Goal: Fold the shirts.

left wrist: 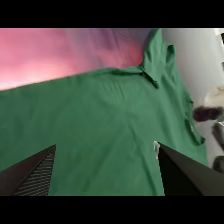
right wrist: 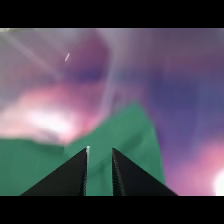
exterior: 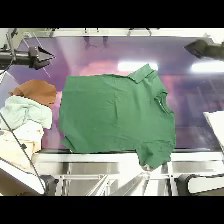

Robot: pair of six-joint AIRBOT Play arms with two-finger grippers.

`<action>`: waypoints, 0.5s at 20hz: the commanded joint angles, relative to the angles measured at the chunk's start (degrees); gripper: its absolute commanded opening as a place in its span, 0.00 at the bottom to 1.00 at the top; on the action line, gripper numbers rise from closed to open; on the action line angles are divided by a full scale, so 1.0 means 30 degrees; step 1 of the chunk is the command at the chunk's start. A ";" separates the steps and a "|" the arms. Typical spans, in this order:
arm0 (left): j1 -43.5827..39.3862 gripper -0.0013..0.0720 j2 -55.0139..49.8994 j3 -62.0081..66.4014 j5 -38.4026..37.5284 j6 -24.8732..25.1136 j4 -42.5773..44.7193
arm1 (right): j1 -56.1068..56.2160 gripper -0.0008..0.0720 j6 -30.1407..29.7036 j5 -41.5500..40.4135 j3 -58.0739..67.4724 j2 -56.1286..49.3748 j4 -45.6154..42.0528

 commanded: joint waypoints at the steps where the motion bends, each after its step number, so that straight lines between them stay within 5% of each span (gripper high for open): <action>1: 0.1122 0.97 0.1086 -0.2572 -0.3410 -0.1588 0.0058 | -0.2623 0.26 0.1909 0.7242 -0.1719 0.0306 -0.0495; 6: 0.1209 0.97 0.6244 -1.2874 -0.4299 -0.1719 0.6659 | -0.5610 0.28 0.1297 0.6972 -1.1380 0.4175 -0.3636; 7: 0.1217 0.97 0.7220 -1.4753 -0.4029 -0.1712 0.7672 | -0.6091 0.48 0.1282 0.6171 -1.3187 0.4940 -0.4532; 8: 0.1224 0.97 0.8116 -1.6429 -0.3475 -0.1712 0.8400 | -0.6368 0.56 0.1268 0.5493 -1.4608 0.5406 -0.5093; 10: 0.1224 0.97 0.9435 -1.8790 -0.2215 -0.1603 0.9566 | -0.6339 0.55 0.1253 0.4422 -1.6903 0.5646 -0.5901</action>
